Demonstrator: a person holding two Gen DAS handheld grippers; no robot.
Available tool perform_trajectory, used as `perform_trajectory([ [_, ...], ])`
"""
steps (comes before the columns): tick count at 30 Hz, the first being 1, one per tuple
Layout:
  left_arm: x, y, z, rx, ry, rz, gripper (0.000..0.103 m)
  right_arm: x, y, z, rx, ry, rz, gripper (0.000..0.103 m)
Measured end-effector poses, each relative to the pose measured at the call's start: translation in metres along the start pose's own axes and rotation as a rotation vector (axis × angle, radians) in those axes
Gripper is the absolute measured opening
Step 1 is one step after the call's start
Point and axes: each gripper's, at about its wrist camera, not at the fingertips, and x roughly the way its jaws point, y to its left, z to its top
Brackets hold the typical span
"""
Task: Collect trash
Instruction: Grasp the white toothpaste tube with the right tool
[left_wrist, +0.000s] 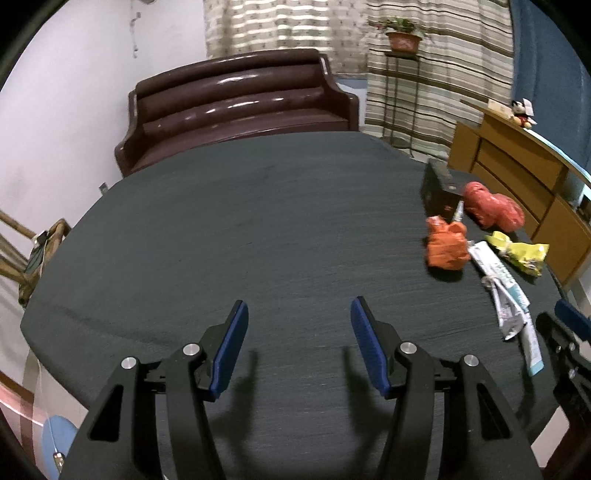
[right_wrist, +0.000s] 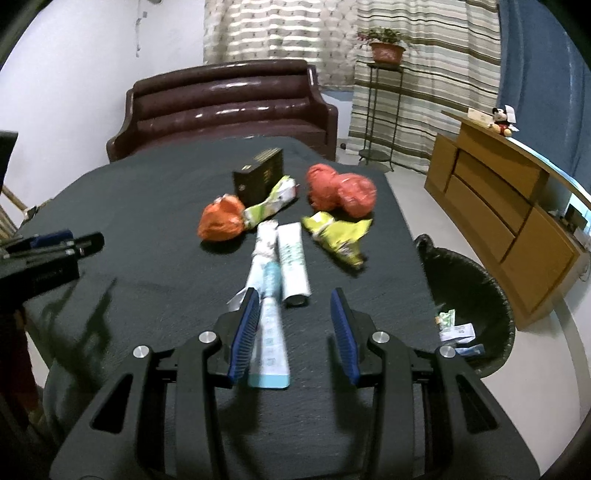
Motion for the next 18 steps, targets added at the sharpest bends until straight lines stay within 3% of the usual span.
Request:
perform_trajectory([
  [6,0.0,0.012,-0.007,-0.016,0.008,0.006,0.057,0.013,0.006,-0.008,-0.007,0.048,0.0,0.038],
  [11,0.003,0.011,-0.009,-0.013,0.017,-0.005,0.057,0.018,0.008,-0.011,-0.01,0.07,0.004,0.025],
  [18,0.005,0.005,-0.008,0.001,0.022,-0.02,0.057,0.019,0.011,-0.013,-0.02,0.06,0.0,0.02],
])
